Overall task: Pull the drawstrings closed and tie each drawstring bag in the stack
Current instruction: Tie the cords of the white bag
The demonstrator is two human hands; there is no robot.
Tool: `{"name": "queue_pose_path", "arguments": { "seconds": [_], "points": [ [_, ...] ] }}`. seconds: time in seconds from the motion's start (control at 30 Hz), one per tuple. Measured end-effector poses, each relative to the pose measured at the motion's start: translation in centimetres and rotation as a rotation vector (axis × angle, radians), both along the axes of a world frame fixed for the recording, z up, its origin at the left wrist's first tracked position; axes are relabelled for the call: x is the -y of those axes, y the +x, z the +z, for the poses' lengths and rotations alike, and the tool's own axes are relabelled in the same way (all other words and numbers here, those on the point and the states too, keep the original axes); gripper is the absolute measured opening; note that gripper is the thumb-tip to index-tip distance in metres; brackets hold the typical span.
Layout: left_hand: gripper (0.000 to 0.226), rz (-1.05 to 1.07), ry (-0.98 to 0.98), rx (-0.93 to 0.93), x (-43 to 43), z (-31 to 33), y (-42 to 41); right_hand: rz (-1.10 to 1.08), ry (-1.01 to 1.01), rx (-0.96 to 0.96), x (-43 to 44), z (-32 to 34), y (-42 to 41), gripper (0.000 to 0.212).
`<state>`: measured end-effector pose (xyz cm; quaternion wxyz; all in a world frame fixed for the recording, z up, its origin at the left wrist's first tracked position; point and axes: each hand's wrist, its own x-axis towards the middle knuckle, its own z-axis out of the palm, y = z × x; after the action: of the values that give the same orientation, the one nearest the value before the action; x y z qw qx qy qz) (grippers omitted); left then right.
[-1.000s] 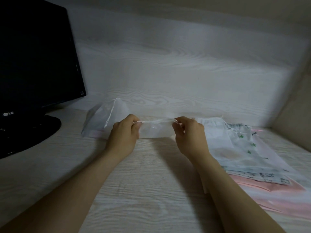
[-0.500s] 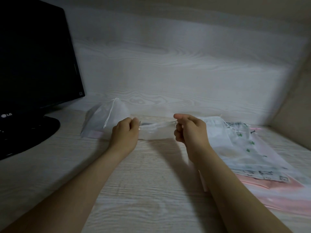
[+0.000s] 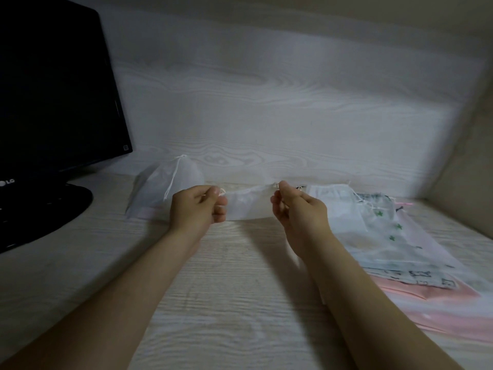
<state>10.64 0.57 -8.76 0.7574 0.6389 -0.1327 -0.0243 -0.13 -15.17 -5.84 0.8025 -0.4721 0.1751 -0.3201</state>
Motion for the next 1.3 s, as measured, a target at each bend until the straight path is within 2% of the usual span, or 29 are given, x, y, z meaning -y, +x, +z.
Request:
{"name": "queue_pose_path", "arguments": {
  "seconds": [0.1, 0.23, 0.37, 0.47, 0.57, 0.67, 0.73, 0.8, 0.87, 1.0, 1.13, 1.23, 1.3],
  "points": [
    [0.015, 0.121, 0.001, -0.026, 0.1, -0.1, 0.5, -0.035, 0.096, 0.067, 0.0, 0.2, 0.0, 0.014],
    [0.011, 0.233, -0.121, -0.107, 0.1, 0.7, 0.4, -0.04, 0.193, 0.114, -0.3, 0.6, -0.1, 0.016],
    [0.005, 0.095, -0.4, -0.303, -0.3, 1.6, 0.5, 0.08, 0.237, 0.101, -0.4, 0.9, -0.4, 0.02],
    [0.018, -0.052, -0.528, -0.384, -0.5, 2.0, 0.2, 0.043, 0.001, -0.031, -0.5, 0.7, -0.3, 0.015],
    [0.03, -0.088, -0.49, -0.392, -0.6, 2.2, 0.3, -0.04, -0.313, -0.154, -0.7, 0.4, -0.2, 0.015],
    [0.02, -0.036, -0.318, -0.267, -1.0, 2.1, 0.3, -0.04, -0.528, -0.184, -0.5, 0.0, 0.0, 0.017],
    [0.008, 0.009, -0.076, -0.033, -1.4, 2.0, 0.2, -0.13, -0.845, -0.25, -0.1, -0.4, 0.1, 0.017],
    [0.007, 0.03, 0.117, 0.187, -1.6, 1.8, -0.1, -0.222, -1.176, -0.313, 0.3, -1.0, 0.3, 0.014],
    [0.008, 0.057, 0.239, 0.339, -1.6, 1.6, -0.3, -0.209, -1.337, -0.318, 0.6, -1.6, 0.5, 0.012],
    [0.013, 0.14, 0.528, 0.596, -2.2, 1.1, -0.3, -0.162, -1.476, -0.397, 1.5, -2.6, 0.8, 0.016],
    [0.013, 0.142, 0.809, 0.763, -2.6, 0.6, 0.1, -0.143, -1.507, -0.465, 1.8, -2.8, 0.5, 0.012],
    [0.035, 0.152, 0.961, 0.786, -2.7, 0.3, 0.7, -0.181, -1.563, -0.544, 1.5, -2.4, 0.2, 0.011],
    [0.046, 0.184, 1.037, 0.812, -2.8, 0.2, 0.7, -0.22, -1.604, -0.579, 1.2, -2.1, 0.2, 0.022]
  ]
}}
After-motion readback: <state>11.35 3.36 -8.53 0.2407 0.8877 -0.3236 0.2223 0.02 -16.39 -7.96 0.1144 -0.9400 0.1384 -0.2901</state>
